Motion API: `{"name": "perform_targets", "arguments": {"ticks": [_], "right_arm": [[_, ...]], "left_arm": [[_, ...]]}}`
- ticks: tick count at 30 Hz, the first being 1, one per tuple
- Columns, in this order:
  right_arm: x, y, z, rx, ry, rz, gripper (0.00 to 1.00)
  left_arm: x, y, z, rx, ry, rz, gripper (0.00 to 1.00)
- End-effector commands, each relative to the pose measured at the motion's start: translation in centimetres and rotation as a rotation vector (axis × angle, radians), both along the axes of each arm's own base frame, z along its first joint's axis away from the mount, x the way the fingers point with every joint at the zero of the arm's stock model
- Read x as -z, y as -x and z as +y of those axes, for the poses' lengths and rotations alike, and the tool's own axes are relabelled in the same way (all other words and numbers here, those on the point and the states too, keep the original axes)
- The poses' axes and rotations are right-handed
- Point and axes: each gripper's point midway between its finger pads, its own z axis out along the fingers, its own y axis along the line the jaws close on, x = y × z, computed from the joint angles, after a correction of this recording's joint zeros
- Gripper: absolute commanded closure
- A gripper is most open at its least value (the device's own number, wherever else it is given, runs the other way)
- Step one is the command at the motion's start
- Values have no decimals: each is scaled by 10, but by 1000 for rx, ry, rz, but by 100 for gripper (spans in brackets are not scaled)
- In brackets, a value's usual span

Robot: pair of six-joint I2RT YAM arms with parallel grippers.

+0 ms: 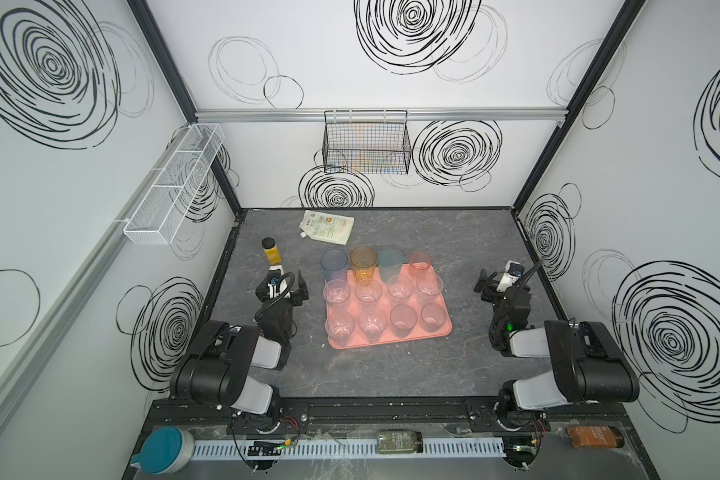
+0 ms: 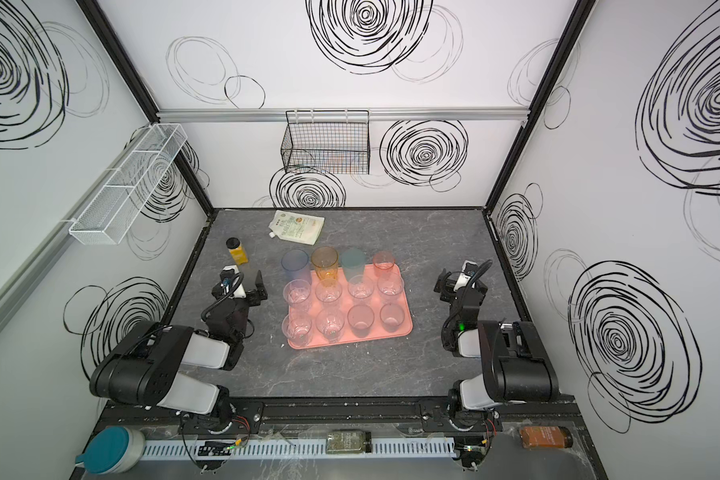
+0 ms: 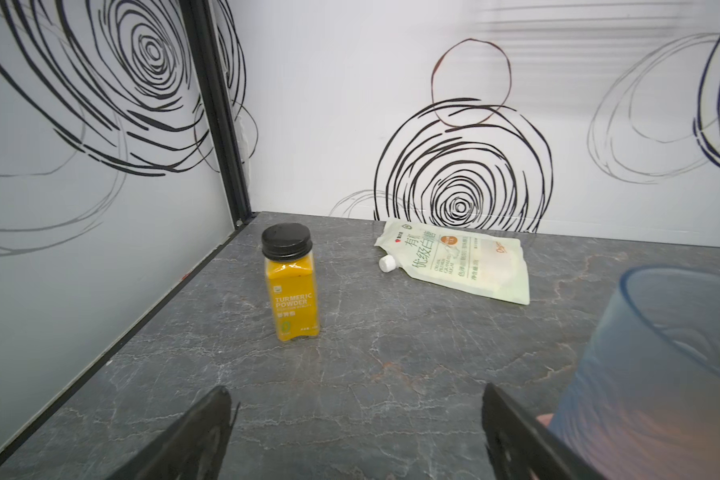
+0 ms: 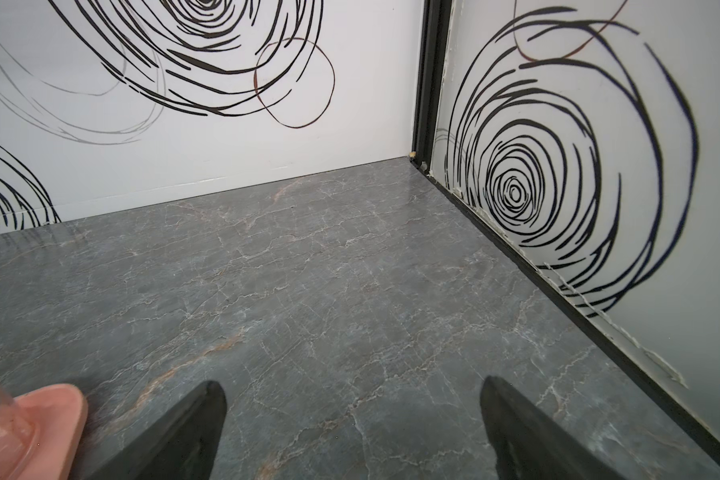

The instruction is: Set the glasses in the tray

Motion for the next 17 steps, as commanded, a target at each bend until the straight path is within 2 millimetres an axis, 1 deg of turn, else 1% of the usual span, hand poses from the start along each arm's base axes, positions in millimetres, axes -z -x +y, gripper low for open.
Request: {"name": "perform_targets", "arguments": {"ticks": [1, 17], "right_arm": [[-9, -2, 1, -6, 14, -37, 0], [-8, -1, 1, -5, 14, -37, 0]], "left_arm": [[-23, -1, 1, -22, -28, -89, 4], [-25, 4, -1, -30, -44, -106, 4]]}}
